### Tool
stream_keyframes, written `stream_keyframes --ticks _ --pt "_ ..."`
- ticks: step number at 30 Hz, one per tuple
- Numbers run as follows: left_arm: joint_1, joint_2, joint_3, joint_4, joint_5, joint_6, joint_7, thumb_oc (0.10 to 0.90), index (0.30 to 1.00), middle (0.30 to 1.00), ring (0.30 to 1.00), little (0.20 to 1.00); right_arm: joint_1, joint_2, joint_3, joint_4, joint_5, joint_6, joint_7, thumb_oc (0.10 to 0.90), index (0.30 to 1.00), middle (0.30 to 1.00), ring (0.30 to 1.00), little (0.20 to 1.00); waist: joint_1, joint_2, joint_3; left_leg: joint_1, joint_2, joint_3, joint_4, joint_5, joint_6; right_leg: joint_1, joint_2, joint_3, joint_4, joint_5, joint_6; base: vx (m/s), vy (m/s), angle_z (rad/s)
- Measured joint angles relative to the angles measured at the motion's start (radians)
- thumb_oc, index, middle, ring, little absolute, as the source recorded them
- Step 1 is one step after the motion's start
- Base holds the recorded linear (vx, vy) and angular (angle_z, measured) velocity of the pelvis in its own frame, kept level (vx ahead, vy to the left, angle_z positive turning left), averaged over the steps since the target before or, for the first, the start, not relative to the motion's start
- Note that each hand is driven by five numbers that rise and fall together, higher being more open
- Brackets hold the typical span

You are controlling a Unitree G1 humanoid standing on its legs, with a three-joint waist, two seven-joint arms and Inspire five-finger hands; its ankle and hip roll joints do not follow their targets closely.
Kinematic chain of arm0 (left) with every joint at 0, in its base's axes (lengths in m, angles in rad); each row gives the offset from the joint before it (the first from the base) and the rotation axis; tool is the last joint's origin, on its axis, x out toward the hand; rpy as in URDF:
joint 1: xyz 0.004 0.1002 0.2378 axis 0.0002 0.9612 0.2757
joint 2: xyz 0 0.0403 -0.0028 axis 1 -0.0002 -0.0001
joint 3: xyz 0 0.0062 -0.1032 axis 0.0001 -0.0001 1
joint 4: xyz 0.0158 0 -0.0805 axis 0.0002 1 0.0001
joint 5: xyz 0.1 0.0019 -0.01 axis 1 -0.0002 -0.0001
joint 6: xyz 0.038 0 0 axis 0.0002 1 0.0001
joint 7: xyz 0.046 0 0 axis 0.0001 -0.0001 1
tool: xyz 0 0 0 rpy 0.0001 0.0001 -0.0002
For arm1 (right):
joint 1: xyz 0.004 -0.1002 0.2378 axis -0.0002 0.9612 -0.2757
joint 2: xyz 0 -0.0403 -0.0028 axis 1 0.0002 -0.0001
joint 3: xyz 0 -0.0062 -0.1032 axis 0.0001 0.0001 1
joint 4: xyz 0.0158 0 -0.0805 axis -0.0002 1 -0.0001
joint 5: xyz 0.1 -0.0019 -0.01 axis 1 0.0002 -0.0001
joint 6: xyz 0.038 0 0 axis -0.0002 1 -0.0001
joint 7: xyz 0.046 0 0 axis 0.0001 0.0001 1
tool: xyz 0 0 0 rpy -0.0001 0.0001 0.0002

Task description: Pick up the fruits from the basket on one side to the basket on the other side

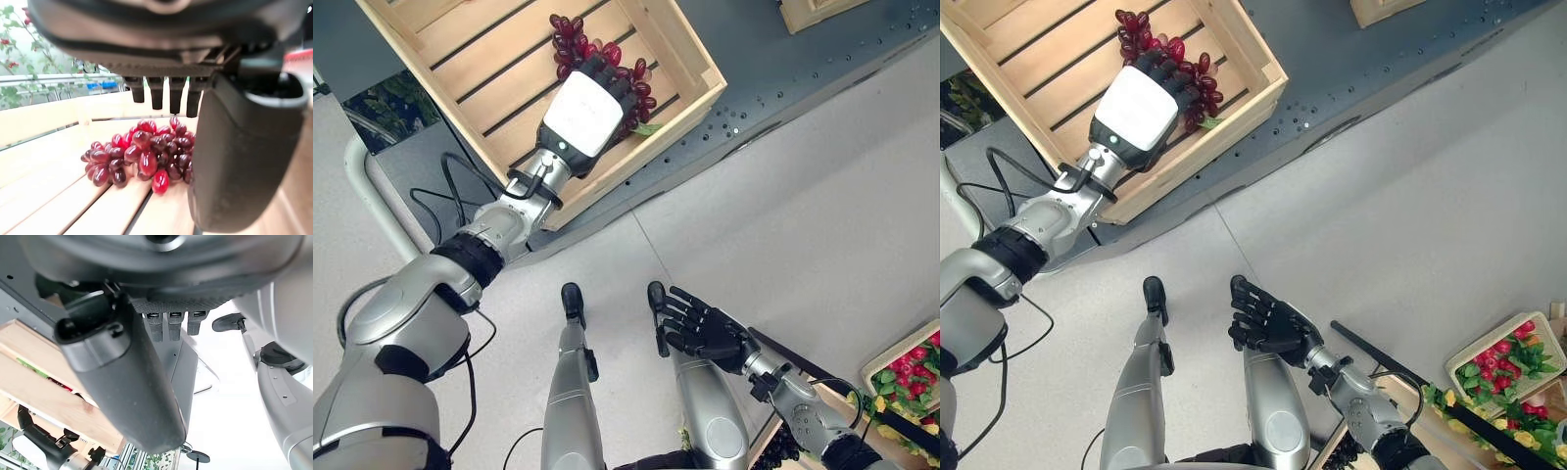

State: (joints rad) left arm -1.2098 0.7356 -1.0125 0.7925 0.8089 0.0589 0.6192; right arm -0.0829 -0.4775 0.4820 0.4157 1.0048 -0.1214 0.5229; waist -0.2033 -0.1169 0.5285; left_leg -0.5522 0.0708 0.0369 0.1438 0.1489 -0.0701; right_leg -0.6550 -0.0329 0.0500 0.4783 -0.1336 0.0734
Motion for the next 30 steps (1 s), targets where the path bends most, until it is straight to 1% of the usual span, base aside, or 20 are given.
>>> stream_keyframes --ticks 2,6,7,9,13,17,21,25,28,30 --pt "-0.021 -0.020 -0.004 0.034 -0.003 0.004 0.000 0.800 0.900 0.900 0.900 0.900 0.000 0.000 -0.001 0.002 0.025 0.000 0.000 0.800 0.900 0.900 0.900 0.900 -0.006 0.000 0.000 -0.019 0.000 0.001 0.006 0.000 0.000 -0.018 0.000 0.001 0.006 0.001 0.000 0.00 0.000 0.00" --pt "-0.027 -0.043 -0.014 0.065 -0.002 0.021 0.001 0.800 0.900 0.900 0.900 0.900 -0.005 0.005 -0.001 0.003 0.025 0.000 -0.001 0.800 0.900 0.900 0.900 0.900 -0.021 0.000 0.000 -0.029 0.000 0.010 0.009 0.000 0.001 -0.036 0.000 0.008 0.013 0.001 0.001 0.01 -0.005 -0.04" --pt "-0.031 -0.050 -0.014 0.083 -0.003 0.024 0.007 0.800 0.900 0.900 0.900 0.900 -0.007 0.008 -0.001 0.001 0.025 -0.001 -0.001 0.800 0.900 0.900 0.900 0.900 -0.031 -0.001 -0.001 -0.031 0.000 0.014 0.011 -0.002 0.003 -0.039 -0.001 0.009 0.013 0.001 0.001 0.03 -0.009 -0.05" --pt "-0.055 -0.067 -0.014 0.114 -0.002 0.025 0.014 0.800 0.900 0.900 0.900 0.900 -0.011 0.011 -0.002 0.003 0.026 -0.006 -0.001 0.800 0.900 0.900 0.900 0.900 -0.032 -0.001 -0.001 -0.044 0.000 0.024 0.014 -0.003 0.005 -0.054 0.000 0.018 0.013 0.003 0.004 0.03 -0.006 -0.09" --pt "-0.071 -0.067 -0.014 0.130 -0.002 0.036 0.056 0.800 0.900 0.900 0.900 0.900 -0.017 0.019 0.000 0.012 0.026 -0.006 -0.002 0.800 0.900 0.900 0.900 0.900 -0.048 -0.002 -0.001 -0.050 -0.002 0.035 0.016 -0.008 0.010 -0.063 -0.001 0.029 0.011 0.006 0.008 0.02 0.005 -0.07" --pt "-0.077 -0.070 -0.014 0.130 0.001 0.035 0.058 0.800 0.900 0.900 0.900 0.900 -0.020 0.019 -0.001 0.011 0.026 -0.006 -0.002 0.800 0.900 0.900 0.900 0.900 -0.050 -0.002 -0.001 -0.053 -0.003 0.041 0.017 -0.010 0.012 -0.068 -0.001 0.033 0.011 0.007 0.010 0.01 0.004 -0.02" --pt "-0.093 -0.076 -0.014 0.128 0.001 0.039 0.043 0.800 0.900 0.900 0.900 0.900 -0.028 0.019 -0.001 0.011 0.026 -0.006 -0.002 0.800 0.900 0.900 0.900 0.900 -0.043 -0.003 -0.002 -0.067 -0.003 0.041 0.023 -0.014 0.009 -0.079 -0.002 0.033 0.012 0.008 0.012 0.00 0.000 0.00" --pt "-0.109 -0.081 -0.025 0.127 0.001 0.047 0.027 0.800 0.900 0.900 0.900 0.900 -0.030 0.020 -0.002 0.011 0.026 -0.006 -0.003 0.800 0.900 0.900 0.900 0.900 -0.041 -0.003 -0.002 -0.080 -0.004 0.041 0.029 -0.018 0.014 -0.087 -0.003 0.034 0.011 0.011 0.016 0.00 0.000 0.00" --pt "-0.128 -0.090 -0.042 0.131 0.000 0.083 -0.025 0.800 0.900 0.900 0.900 0.900 -0.030 0.021 -0.002 0.011 0.027 -0.006 -0.009 0.800 0.900 0.900 0.900 0.900 -0.042 -0.003 -0.002 -0.086 -0.006 0.041 0.036 -0.018 0.015 -0.088 -0.004 0.035 0.006 0.013 0.019 0.00 0.000 0.00" --pt "-0.134 -0.094 -0.048 0.133 -0.006 0.090 -0.044 0.800 0.900 0.900 0.900 0.900 -0.030 0.021 -0.002 0.012 0.028 -0.006 -0.013 0.800 0.900 0.900 0.900 0.900 -0.043 -0.003 -0.002 -0.087 -0.007 0.042 0.036 -0.019 0.016 -0.088 -0.006 0.035 0.003 0.014 0.020 0.00 0.000 0.00"
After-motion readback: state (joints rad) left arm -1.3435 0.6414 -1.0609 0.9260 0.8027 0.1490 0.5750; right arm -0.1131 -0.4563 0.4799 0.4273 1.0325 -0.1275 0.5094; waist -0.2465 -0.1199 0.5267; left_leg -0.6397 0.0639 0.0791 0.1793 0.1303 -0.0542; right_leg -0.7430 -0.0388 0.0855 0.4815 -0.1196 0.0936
